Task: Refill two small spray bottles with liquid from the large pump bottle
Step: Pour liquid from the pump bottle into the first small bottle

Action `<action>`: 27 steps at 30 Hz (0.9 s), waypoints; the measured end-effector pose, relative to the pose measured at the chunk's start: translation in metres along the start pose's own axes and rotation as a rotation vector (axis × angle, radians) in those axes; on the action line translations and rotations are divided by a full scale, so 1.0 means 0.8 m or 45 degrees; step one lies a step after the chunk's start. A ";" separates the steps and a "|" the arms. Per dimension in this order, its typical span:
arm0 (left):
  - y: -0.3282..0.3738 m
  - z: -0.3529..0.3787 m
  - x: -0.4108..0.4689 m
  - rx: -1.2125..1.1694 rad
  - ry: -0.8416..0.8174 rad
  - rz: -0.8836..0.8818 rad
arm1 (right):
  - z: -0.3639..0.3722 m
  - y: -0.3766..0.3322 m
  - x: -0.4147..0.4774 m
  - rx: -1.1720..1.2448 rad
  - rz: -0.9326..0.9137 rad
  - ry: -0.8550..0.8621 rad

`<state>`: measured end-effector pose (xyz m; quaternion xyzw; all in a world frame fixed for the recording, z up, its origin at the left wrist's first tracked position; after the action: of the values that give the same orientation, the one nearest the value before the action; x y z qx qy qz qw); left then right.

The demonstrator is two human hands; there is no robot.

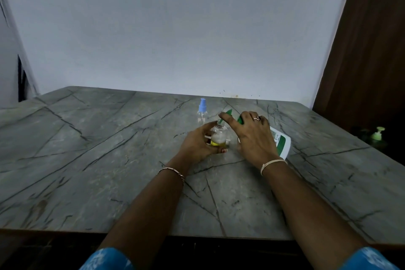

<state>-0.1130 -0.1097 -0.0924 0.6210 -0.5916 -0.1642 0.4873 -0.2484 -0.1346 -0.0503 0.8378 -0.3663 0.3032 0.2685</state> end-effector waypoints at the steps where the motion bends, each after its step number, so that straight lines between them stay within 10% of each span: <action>1: 0.000 0.000 0.000 0.010 0.001 0.000 | 0.000 0.001 -0.001 -0.005 0.000 0.000; 27: 0.006 -0.001 -0.004 -0.010 -0.017 -0.011 | -0.003 -0.006 0.009 0.072 0.044 -0.009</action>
<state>-0.1157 -0.1056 -0.0896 0.6207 -0.5913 -0.1727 0.4850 -0.2418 -0.1334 -0.0447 0.8397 -0.3728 0.3150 0.2381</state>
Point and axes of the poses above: each hand's wrist, its own x-axis towards the middle knuckle, its own z-axis out of the palm, y = z × x, the point moved 7 cm from there along x, towards the middle knuckle, and after that the axes turned 5 degrees about y, right-handed, at the moved point
